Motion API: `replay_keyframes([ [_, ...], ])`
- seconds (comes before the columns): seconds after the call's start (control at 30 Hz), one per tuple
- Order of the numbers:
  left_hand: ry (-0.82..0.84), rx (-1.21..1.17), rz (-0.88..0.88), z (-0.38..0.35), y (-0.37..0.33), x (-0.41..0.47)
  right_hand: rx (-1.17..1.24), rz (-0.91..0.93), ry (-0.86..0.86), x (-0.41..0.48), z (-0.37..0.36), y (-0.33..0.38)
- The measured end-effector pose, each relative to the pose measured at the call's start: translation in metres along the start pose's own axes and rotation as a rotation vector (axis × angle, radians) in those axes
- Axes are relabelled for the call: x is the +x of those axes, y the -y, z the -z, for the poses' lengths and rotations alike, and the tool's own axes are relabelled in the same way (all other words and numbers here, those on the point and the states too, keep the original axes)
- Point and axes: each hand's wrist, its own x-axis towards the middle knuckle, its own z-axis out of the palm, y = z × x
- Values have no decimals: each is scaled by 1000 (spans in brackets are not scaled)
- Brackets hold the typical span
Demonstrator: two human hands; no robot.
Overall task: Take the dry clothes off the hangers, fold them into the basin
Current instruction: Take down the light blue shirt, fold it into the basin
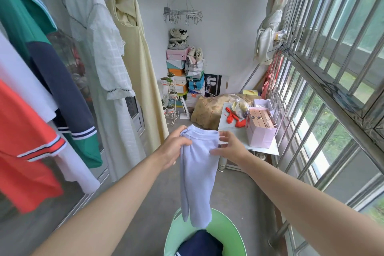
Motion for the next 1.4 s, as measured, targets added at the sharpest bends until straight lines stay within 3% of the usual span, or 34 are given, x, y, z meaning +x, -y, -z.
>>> replay_keyframes([
  [0.1, 61, 26, 34, 3, -5, -3, 88, -12, 351, -3, 3, -10],
  [0.17, 80, 36, 46, 5, -7, -5, 19, -42, 476, -8, -1, -16],
  [0.27, 102, 50, 61, 12, -9, -9, -5, -60, 462, -12, -8, -24],
  [0.5, 129, -4, 90, 38, -19, -13, 298, -233, 521, -19, -10, -10],
  [0.7, 153, -106, 64, 26, -30, -11, 398, -169, 709, -29, -8, -15],
  [0.87, 168, -137, 77, 16, -33, -10, 129, -175, 593, -43, -15, -29],
  [0.97, 113, -156, 84, 11, -42, -4, 223, -244, 579, -45, -11, -27],
  [1.13, 20, -462, 37, 14, -69, 12, 491, -251, 542, -36, -2, 0],
  [1.2, -5, -387, 184, 13, -42, 10, 536, -279, 462, -29, -2, 7],
  [1.3, 102, -166, 503, 12, 24, 4, 461, -347, 280, -20, -1, 0],
  [1.4, 95, -4, 497, 9, 43, -4, 318, -416, 157, -18, -3, -14],
])
